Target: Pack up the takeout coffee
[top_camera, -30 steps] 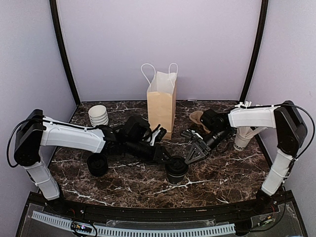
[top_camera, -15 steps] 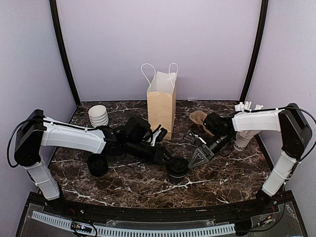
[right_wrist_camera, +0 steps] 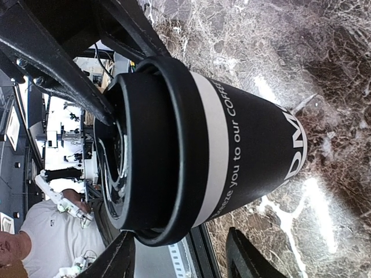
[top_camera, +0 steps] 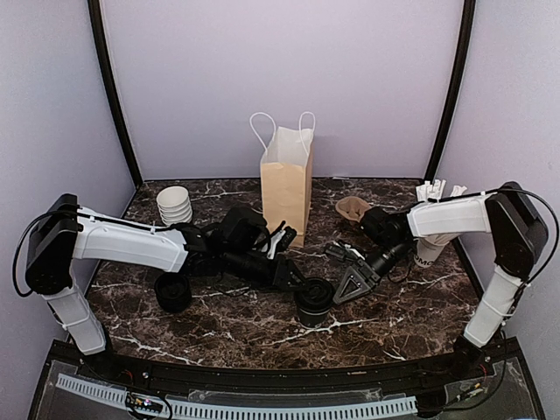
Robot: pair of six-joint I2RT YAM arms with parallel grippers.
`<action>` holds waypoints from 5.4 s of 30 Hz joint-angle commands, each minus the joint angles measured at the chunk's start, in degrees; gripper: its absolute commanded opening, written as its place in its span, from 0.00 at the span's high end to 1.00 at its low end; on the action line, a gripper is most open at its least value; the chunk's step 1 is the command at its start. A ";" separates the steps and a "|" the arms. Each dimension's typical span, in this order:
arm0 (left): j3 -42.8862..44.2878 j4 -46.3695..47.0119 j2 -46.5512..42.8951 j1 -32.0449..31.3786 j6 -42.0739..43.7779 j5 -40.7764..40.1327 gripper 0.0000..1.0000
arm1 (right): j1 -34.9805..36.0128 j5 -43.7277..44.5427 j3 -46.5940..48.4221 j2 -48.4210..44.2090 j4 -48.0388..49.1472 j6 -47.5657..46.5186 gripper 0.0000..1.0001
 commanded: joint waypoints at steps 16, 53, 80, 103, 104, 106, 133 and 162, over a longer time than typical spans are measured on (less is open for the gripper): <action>-4.43 -9.37 4.43 -0.22 -0.79 -5.38 0.64 | -0.60 28.98 -0.99 17.38 2.82 13.54 0.65; 5.25 -7.05 -3.85 2.40 14.10 -14.41 0.45 | -0.69 3.97 13.17 3.91 -13.25 -10.84 0.49; 1.76 -6.07 -1.79 -0.75 -0.42 -3.97 0.53 | 2.80 13.97 18.53 2.90 -4.20 -5.83 0.39; 4.79 -4.61 0.58 5.91 2.53 -2.35 0.55 | -2.39 14.49 12.36 -2.31 -8.61 -5.26 0.36; 4.04 -4.62 -0.27 5.86 2.21 -1.50 0.55 | -2.67 14.50 11.77 -2.82 -8.98 -5.56 0.36; 2.77 -4.61 -1.63 5.55 1.14 -0.85 0.55 | -3.23 14.77 10.23 -3.69 -9.02 -5.74 0.36; -3.15 4.52 -2.95 2.98 -7.62 4.40 0.62 | -4.95 8.98 9.21 0.51 -7.72 -5.30 0.49; -0.48 -22.01 14.45 2.91 -2.86 -3.97 0.75 | -5.39 21.10 7.81 15.48 -2.68 2.14 0.55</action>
